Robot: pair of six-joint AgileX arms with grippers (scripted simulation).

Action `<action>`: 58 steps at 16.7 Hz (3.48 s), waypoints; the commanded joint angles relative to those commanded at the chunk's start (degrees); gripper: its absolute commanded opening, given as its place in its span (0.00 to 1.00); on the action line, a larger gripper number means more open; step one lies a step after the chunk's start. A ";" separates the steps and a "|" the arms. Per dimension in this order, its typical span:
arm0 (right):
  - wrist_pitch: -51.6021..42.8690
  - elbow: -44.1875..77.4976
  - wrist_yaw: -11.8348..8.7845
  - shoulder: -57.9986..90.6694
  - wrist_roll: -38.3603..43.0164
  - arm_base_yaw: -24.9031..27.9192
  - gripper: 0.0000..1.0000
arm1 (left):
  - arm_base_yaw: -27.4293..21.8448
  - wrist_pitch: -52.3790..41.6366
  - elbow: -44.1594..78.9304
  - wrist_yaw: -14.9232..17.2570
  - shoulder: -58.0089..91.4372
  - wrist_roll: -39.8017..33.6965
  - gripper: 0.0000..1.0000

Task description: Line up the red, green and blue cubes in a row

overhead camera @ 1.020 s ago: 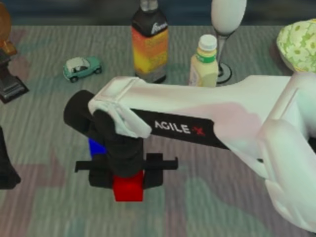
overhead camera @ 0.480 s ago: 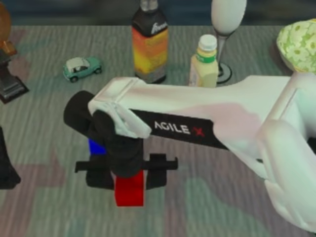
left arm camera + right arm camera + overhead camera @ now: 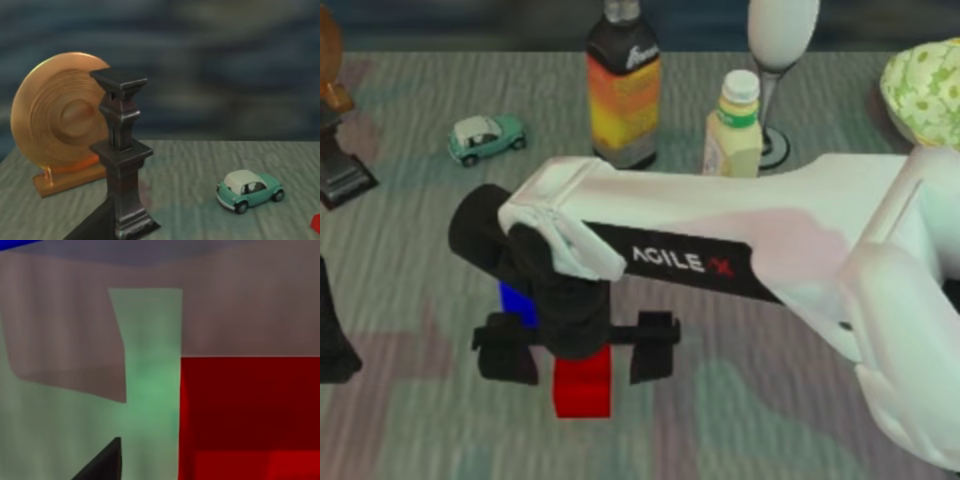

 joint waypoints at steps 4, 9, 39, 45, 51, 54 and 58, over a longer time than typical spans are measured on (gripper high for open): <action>-1.00 1.00 -0.02 -0.14 0.11 -0.03 1.00 | 0.00 0.00 0.00 0.00 0.00 0.00 1.00; -11.43 8.83 -0.06 -1.95 0.25 0.42 1.00 | 0.00 0.00 0.00 0.00 0.00 0.00 1.00; -2.36 -15.33 -1.39 -17.05 -87.31 -48.55 1.00 | 0.00 0.00 0.00 0.00 0.00 0.00 1.00; -2.07 -15.51 -1.37 -17.02 -87.80 -48.77 1.00 | 0.00 0.00 0.00 0.00 0.00 0.00 1.00; 8.38 -21.47 -1.38 -12.81 -87.71 -48.88 1.00 | 0.00 0.00 0.00 0.00 0.00 0.00 1.00; 13.96 -24.68 -1.36 -10.43 -87.71 -48.90 1.00 | 0.00 0.00 0.00 0.00 0.00 0.00 1.00; 14.99 -25.32 -1.35 -9.95 -87.71 -48.91 1.00 | 0.00 0.00 0.00 0.00 0.00 0.00 1.00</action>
